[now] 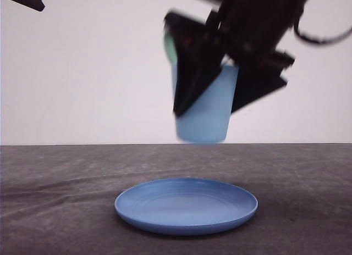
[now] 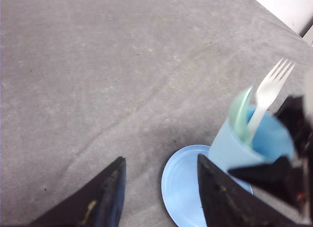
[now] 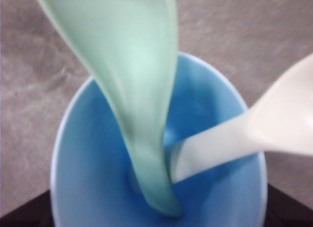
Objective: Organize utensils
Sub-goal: 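Lift the cup with the right gripper and set it on the plate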
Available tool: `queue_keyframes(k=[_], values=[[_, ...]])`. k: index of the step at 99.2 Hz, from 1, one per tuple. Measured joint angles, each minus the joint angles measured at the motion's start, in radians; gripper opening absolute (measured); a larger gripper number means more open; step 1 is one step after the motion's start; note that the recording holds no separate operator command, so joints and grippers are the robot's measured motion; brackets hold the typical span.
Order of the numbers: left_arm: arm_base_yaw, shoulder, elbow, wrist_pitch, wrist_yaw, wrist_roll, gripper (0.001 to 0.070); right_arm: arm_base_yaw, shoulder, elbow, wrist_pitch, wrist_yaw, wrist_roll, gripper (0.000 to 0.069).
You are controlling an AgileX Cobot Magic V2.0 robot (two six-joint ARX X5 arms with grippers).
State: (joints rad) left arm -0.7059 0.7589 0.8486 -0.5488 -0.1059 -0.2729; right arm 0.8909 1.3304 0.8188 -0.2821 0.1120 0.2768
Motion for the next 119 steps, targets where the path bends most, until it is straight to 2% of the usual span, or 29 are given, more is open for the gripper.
queue_keyframes(k=[14, 42, 73, 78, 87, 93, 119], values=[[0.0, 0.001, 0.0, 0.0, 0.0, 0.0, 0.0273, 0.032, 0.07, -0.008, 0.034, 0.042, 0.01, 0.0408], [0.0, 0.006, 0.0, -0.008, 0.0, 0.0, 0.0273, 0.073, 0.201, -0.008, 0.106, 0.045, 0.026, 0.0407], [0.0, 0.007, 0.0, -0.018, 0.0, 0.0, 0.0273, 0.089, 0.223, -0.008, 0.129, 0.048, 0.054, 0.0409], [0.0, 0.007, 0.0, -0.018, 0.0, 0.0, 0.0273, 0.089, 0.223, -0.008, 0.129, 0.048, 0.058, 0.0433], [0.0, 0.007, 0.0, -0.018, 0.0, 0.0, 0.0273, 0.089, 0.224, -0.008, 0.121, 0.046, 0.066, 0.0533], [0.0, 0.007, 0.0, -0.018, 0.0, 0.0, 0.0273, 0.09, 0.224, -0.008, 0.111, 0.045, 0.069, 0.0574], [0.0, 0.007, 0.0, -0.02, 0.0, 0.0, 0.0273, 0.09, 0.139, -0.008, 0.014, 0.045, 0.071, 0.0601]])
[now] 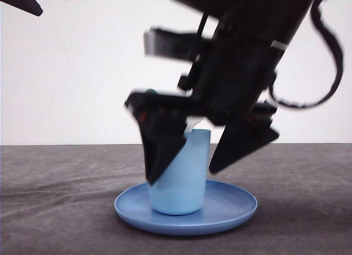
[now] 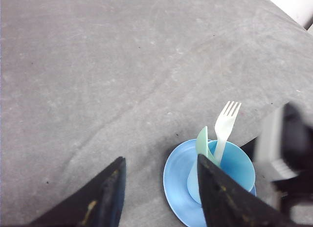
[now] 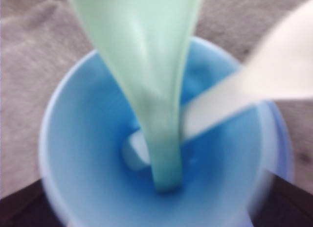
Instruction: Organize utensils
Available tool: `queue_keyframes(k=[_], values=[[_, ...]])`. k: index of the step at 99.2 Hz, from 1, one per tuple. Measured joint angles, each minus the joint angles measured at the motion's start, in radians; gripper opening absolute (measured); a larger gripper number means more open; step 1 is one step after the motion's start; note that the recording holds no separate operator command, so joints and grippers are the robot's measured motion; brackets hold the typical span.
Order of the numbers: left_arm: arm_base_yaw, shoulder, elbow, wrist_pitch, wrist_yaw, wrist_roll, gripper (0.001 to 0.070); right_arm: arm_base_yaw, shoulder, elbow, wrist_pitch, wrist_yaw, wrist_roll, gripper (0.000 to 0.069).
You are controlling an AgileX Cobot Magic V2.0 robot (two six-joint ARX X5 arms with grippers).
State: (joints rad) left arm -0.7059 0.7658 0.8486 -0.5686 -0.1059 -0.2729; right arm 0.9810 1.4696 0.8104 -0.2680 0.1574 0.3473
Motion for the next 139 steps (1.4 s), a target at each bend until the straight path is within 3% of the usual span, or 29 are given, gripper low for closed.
queue_keyframes(k=[25, 56, 79, 84, 88, 98, 104, 115, 139], values=[[0.0, 0.0, 0.0, 0.0, 0.0, 0.0, 0.0273, 0.0, -0.24, 0.0, -0.109, 0.01, 0.001, 0.0601], [0.0, 0.0, 0.0, 0.02, 0.0, 0.0, 0.0273, 0.0, -0.568, 0.06, -0.136, 0.216, -0.029, 0.0601], [0.0, 0.0, 0.0, 0.039, 0.0, 0.0, 0.0273, 0.0, -0.677, 0.076, -0.153, 0.319, -0.047, 0.0596], [0.0, 0.0, 0.0, 0.043, 0.0, 0.0, 0.0272, 0.0, -0.678, 0.076, -0.169, 0.332, -0.048, 0.0551], [0.0, 0.0, 0.0, 0.047, 0.0, 0.0, 0.0257, 0.0, -0.677, 0.076, -0.184, 0.336, -0.048, 0.0465], [0.0, 0.0, 0.0, 0.053, 0.0, -0.001, 0.0093, 0.0, -0.674, 0.076, -0.219, 0.337, -0.054, 0.0169], [0.0, 0.0, 0.0, 0.054, 0.0, -0.001, 0.0047, 0.0, -0.674, 0.075, -0.227, 0.337, -0.056, 0.0069], [0.0, 0.0, 0.0, 0.055, 0.0, -0.001, 0.0026, 0.0, -0.674, 0.076, -0.222, 0.337, -0.056, 0.0014], [0.0, 0.0, 0.0, 0.055, 0.0, -0.001, 0.0025, 0.0, -0.674, 0.076, -0.19, 0.337, -0.056, 0.0004]])
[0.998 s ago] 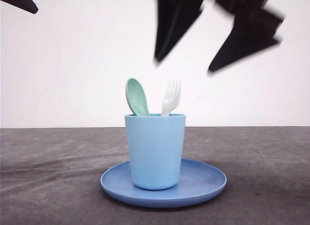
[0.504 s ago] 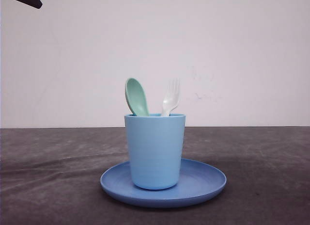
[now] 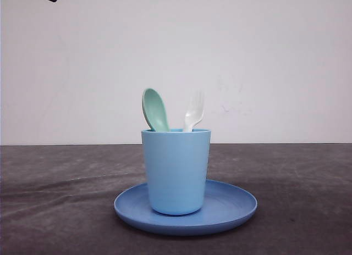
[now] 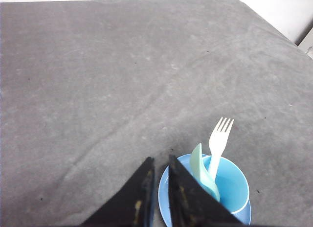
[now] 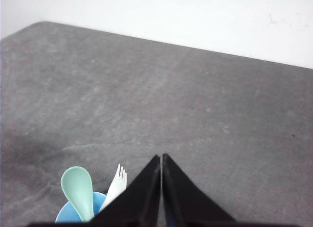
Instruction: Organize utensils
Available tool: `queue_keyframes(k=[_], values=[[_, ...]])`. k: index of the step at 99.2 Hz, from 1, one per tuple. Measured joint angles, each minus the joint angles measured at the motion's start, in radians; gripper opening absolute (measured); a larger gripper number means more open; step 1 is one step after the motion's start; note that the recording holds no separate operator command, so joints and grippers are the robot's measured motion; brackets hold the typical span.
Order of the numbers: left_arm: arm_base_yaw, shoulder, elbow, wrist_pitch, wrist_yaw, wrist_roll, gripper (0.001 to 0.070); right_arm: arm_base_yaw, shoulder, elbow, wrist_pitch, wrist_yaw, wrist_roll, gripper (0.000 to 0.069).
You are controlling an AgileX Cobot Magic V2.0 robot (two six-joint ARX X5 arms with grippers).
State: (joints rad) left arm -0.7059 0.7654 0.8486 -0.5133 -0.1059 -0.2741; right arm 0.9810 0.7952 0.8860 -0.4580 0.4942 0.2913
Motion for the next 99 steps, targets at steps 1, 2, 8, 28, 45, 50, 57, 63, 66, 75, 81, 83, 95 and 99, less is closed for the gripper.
queue_keyframes(k=[1, 2, 8, 28, 45, 50, 57, 63, 66, 75, 81, 83, 95, 99], values=[[0.0, 0.0, 0.0, 0.0, 0.0, 0.0, 0.0025, 0.0, 0.0, 0.0, 0.0, 0.0, 0.0, 0.0004], [0.0, 0.0, 0.0, 0.0, 0.0, 0.0, 0.0025, 0.0, 0.0, 0.0, 0.0, 0.0, 0.0, 0.0004], [0.0, 0.0, 0.0, 0.0, 0.0, 0.0, 0.0025, 0.0, 0.0, 0.0, 0.0, 0.0, 0.0, 0.0004], [0.0, 0.0, 0.0, 0.0, 0.0, 0.0, 0.0025, 0.0, 0.0, 0.0, 0.0, 0.0, 0.0, 0.0004], [0.0, 0.0, 0.0, 0.0, 0.0, 0.0, 0.0025, 0.0, 0.0, 0.0, 0.0, 0.0, 0.0, 0.0004], [0.0, 0.0, 0.0, 0.0, 0.0, 0.0, 0.0025, 0.0, 0.0, 0.0, 0.0, 0.0, 0.0, 0.0004], [0.0, 0.0, 0.0, 0.0, 0.0, 0.0, 0.0025, 0.0, 0.0, 0.0, 0.0, 0.0, 0.0, 0.0004], [0.0, 0.0, 0.0, 0.0, -0.006, 0.013, 0.0025, 0.0, 0.0, 0.0, 0.0, 0.0, 0.0, 0.0004], [0.002, -0.002, 0.0, 0.0, -0.016, 0.027, 0.0025, 0.0, 0.0, 0.0, 0.0, 0.0, 0.0, 0.0004], [0.028, -0.018, 0.0, 0.0, -0.039, 0.08, 0.0025, 0.0, 0.0, 0.0, 0.0, 0.0, 0.0, 0.0004], [0.063, -0.039, 0.0, 0.0, -0.046, 0.11, 0.0025, 0.0, 0.0, 0.0, 0.0, 0.0, 0.0, 0.0004], [0.076, -0.047, 0.0, 0.0, -0.046, 0.118, 0.0025, 0.0, 0.0, 0.0, 0.0, 0.0, 0.0, 0.0004], [0.179, -0.101, -0.016, 0.009, -0.047, 0.148, 0.0025, 0.0, 0.0, 0.0, 0.0, 0.0, 0.0, 0.0004], [0.224, -0.125, -0.037, 0.011, -0.047, 0.16, 0.0025, 0.0, 0.0, 0.0, 0.0, 0.0, 0.0, 0.0004]])
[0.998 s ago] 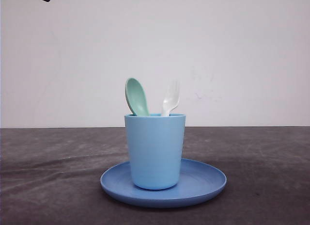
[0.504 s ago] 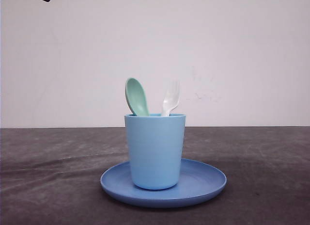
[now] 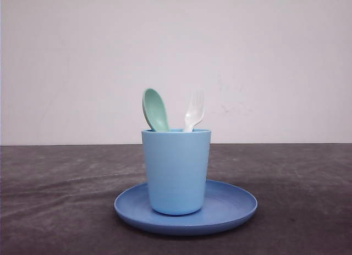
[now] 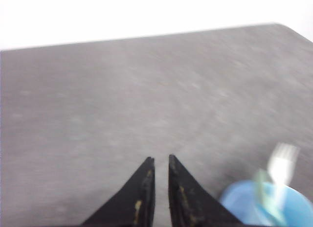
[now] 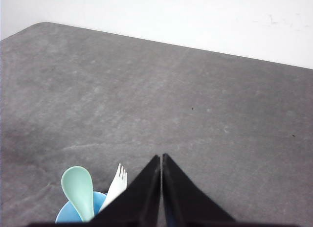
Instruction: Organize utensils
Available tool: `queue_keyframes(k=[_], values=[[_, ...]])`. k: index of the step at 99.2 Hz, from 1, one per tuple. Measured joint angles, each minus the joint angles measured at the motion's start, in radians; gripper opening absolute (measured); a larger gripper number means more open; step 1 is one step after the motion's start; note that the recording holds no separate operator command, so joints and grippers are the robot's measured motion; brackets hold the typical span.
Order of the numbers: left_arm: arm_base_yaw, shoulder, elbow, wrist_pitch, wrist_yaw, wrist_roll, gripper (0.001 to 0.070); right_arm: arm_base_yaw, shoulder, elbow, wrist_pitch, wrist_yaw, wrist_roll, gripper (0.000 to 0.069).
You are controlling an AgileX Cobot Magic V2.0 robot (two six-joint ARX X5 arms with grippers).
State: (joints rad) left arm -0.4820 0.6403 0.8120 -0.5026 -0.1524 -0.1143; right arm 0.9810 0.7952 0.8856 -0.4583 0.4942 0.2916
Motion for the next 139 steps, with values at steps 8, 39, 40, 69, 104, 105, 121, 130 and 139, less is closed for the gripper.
queue_keyframes(k=[8, 39, 40, 69, 104, 105, 121, 130, 139], values=[[0.079, -0.05, -0.053, -0.002, 0.001, 0.025, 0.0025, 0.0, 0.0, 0.0, 0.0, 0.0, 0.0, 0.0004], [0.33, -0.322, -0.343, 0.136, 0.044, 0.095, 0.0025, 0.0, 0.0, 0.0, 0.0, 0.0, 0.0, 0.0004], [0.335, -0.332, -0.354, 0.144, 0.044, 0.097, 0.0025, 0.0, 0.0, 0.0, 0.0, 0.0, 0.0, 0.0004], [0.451, -0.529, -0.638, 0.206, 0.099, 0.103, 0.0025, 0.0, 0.0, 0.0, 0.0, 0.0, 0.0, 0.0004], [0.473, -0.636, -0.755, 0.251, 0.1, 0.103, 0.0025, 0.0, 0.0, 0.0, 0.0, 0.0, 0.0, 0.0004], [0.473, -0.636, -0.755, 0.251, 0.1, 0.103, 0.0025, 0.0, 0.0, 0.0, 0.0, 0.0, 0.0, 0.0004], [0.463, -0.636, -0.756, 0.253, 0.099, 0.104, 0.0025, 0.0, 0.0, 0.0, -0.001, 0.0, 0.0, 0.0004], [0.444, -0.636, -0.756, 0.254, 0.1, 0.104, 0.0025, 0.0, 0.0, 0.0, 0.0, 0.0, 0.0, 0.0004], [0.438, -0.636, -0.756, 0.254, 0.1, 0.104, 0.0025, 0.0, 0.0, 0.0, 0.0, 0.0, 0.0, 0.0004]])
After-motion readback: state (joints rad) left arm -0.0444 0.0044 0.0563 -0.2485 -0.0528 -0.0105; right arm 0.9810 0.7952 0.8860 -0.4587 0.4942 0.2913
